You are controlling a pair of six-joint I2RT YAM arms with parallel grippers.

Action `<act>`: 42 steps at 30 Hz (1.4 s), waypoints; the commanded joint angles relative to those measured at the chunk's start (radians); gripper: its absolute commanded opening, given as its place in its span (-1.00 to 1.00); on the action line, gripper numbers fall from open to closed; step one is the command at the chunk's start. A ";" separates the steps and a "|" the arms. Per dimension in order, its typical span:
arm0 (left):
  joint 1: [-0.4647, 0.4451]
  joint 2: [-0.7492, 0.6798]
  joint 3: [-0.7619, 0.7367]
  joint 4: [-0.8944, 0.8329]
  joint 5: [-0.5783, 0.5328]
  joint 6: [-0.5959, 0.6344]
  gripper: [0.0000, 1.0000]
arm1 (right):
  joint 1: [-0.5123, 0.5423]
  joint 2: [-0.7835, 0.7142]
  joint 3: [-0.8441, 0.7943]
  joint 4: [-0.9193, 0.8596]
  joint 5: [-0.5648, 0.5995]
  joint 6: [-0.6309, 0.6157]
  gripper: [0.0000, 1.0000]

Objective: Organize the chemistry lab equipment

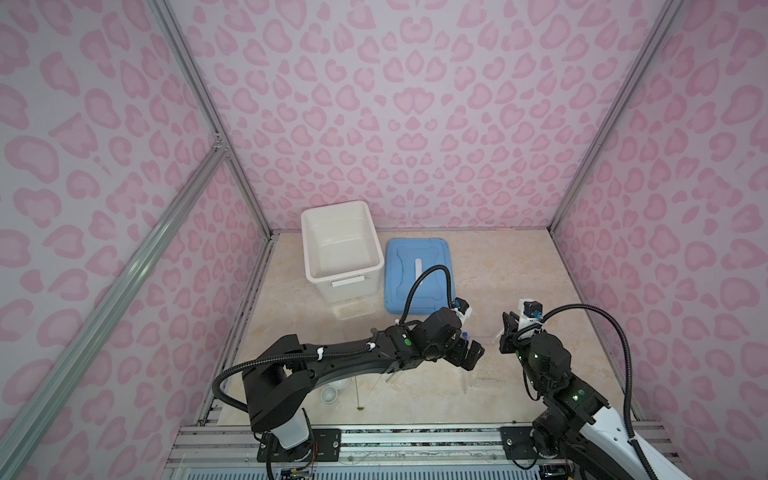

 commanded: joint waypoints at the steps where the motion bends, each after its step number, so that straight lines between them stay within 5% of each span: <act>1: 0.000 0.001 0.007 0.006 -0.003 -0.006 0.96 | 0.004 -0.004 -0.011 -0.006 0.032 -0.001 -0.76; 20: 0.000 0.002 0.003 0.009 -0.001 -0.011 0.96 | 0.054 -0.015 -0.020 -0.046 0.084 0.006 -0.77; 42: 0.000 0.011 -0.015 0.021 -0.058 -0.036 0.96 | 0.043 0.186 -0.063 0.262 0.040 -0.089 -0.74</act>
